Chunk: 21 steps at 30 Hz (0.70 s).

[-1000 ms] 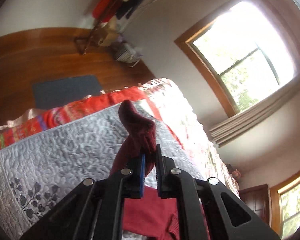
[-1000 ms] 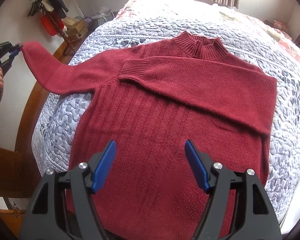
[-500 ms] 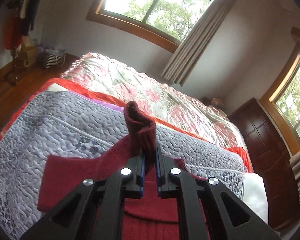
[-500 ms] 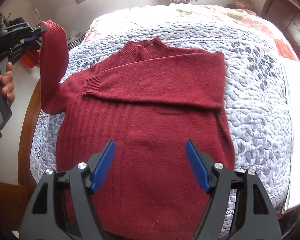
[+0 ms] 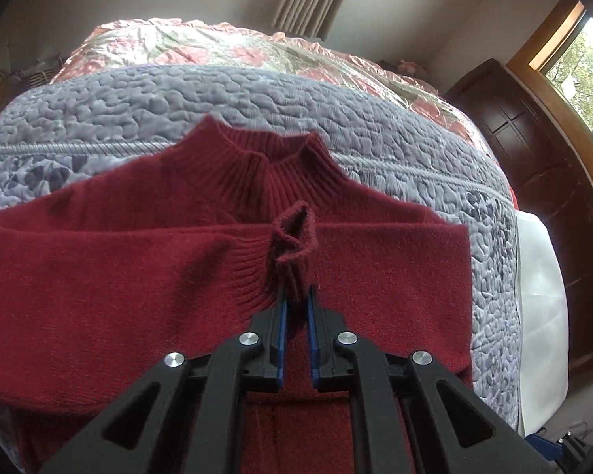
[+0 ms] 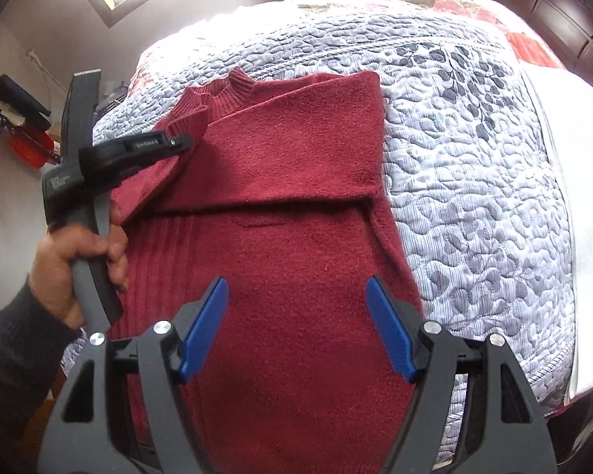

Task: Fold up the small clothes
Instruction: 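Lift the cuff with the left gripper and lay the sleeve across the chest, then grasp the laid sleeve's cuff with the right gripper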

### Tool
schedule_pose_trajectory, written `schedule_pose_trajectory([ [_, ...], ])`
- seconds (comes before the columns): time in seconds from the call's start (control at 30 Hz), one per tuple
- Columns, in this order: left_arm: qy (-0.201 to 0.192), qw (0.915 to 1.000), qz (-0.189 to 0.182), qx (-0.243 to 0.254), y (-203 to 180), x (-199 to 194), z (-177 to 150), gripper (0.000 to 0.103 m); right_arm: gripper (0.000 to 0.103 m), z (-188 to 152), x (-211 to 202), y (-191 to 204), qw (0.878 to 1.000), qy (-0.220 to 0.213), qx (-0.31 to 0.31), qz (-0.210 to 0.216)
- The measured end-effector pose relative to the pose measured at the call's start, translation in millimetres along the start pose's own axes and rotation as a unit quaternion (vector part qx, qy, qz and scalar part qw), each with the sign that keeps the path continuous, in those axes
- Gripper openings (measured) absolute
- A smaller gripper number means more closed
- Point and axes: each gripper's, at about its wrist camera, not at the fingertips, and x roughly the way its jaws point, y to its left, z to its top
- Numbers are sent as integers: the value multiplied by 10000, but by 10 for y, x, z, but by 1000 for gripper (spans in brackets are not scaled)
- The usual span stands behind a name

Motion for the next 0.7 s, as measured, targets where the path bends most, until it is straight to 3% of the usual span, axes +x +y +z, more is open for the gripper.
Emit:
schedule_pose_trajectory([
  [0.13, 174, 9998, 19, 12, 21, 85, -83, 14, 81, 221, 90, -14, 9993, 88, 112, 340],
  [0.17, 200, 9998, -16, -23, 41, 71, -97, 24, 83, 293, 116, -16, 9989, 121, 147, 433],
  [0.2, 190, 9998, -68, -46, 60, 48, -112, 41, 84, 374, 146, -18, 9982, 148, 197, 540],
  [0.3, -21, 9999, -121, -17, 87, -108, -169, 63, 87, 632, 232, -11, 9960, 139, 361, 808],
  [0.4, 65, 9996, -264, 11, 107, -252, -220, 63, 87, 901, 397, 44, 9916, 170, 449, 1198],
  [0.53, 54, 9996, -277, 4, 239, -608, -393, 65, 59, 1207, 818, 140, 9799, 498, 517, 1861],
  [0.7, 94, 9994, -24, -328, 600, -1061, -739, 71, 60, 1426, 1353, 304, 9694, 840, 636, 2218],
])
